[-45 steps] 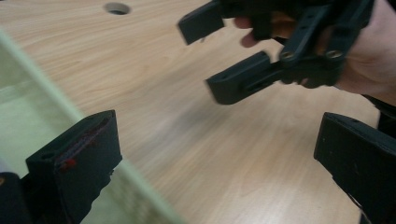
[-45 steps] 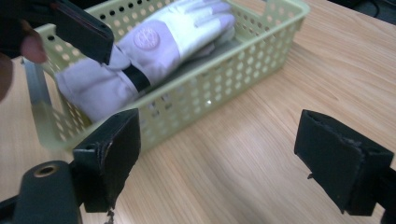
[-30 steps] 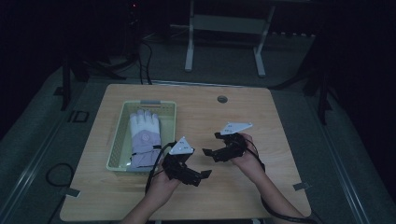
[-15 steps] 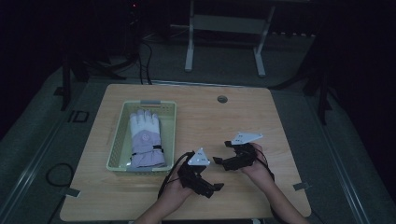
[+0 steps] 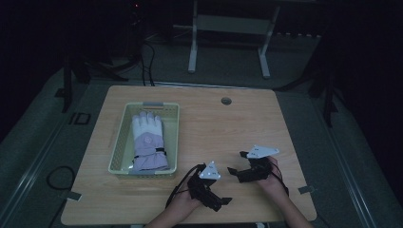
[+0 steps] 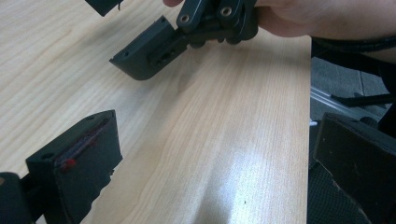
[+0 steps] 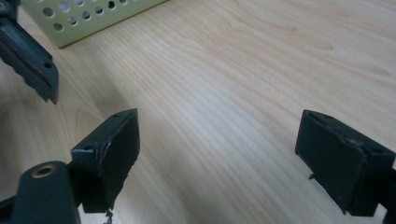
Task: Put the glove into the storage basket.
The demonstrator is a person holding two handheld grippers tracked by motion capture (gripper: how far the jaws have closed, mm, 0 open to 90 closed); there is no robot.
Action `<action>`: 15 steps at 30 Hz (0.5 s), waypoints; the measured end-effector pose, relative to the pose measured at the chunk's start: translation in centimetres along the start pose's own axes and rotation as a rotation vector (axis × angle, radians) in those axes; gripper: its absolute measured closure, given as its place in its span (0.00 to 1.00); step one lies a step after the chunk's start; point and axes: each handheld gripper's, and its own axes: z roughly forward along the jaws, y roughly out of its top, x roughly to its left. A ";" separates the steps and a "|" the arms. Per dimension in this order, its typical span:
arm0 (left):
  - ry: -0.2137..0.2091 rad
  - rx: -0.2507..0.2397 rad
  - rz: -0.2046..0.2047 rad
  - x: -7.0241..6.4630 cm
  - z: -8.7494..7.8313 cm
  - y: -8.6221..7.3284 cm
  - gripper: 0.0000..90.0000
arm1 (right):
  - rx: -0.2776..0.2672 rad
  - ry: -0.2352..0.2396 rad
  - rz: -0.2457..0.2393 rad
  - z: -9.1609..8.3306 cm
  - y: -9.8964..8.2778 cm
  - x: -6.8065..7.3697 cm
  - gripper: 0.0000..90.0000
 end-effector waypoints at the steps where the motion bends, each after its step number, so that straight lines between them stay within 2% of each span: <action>1: 0.000 0.000 0.000 0.0 0.0 0.0 0.01 | 0.000 0.000 0.000 0.0 0.0 0.0 0.15; 10: 0.002 0.034 0.025 -0.7 1.7 -0.9 0.01 | 0.000 -0.027 0.015 -0.5 -1.8 -0.4 0.15; 15: 0.015 0.027 0.034 -1.1 2.0 -1.4 0.01 | -0.020 -0.060 0.007 -1.1 -2.8 -0.8 0.15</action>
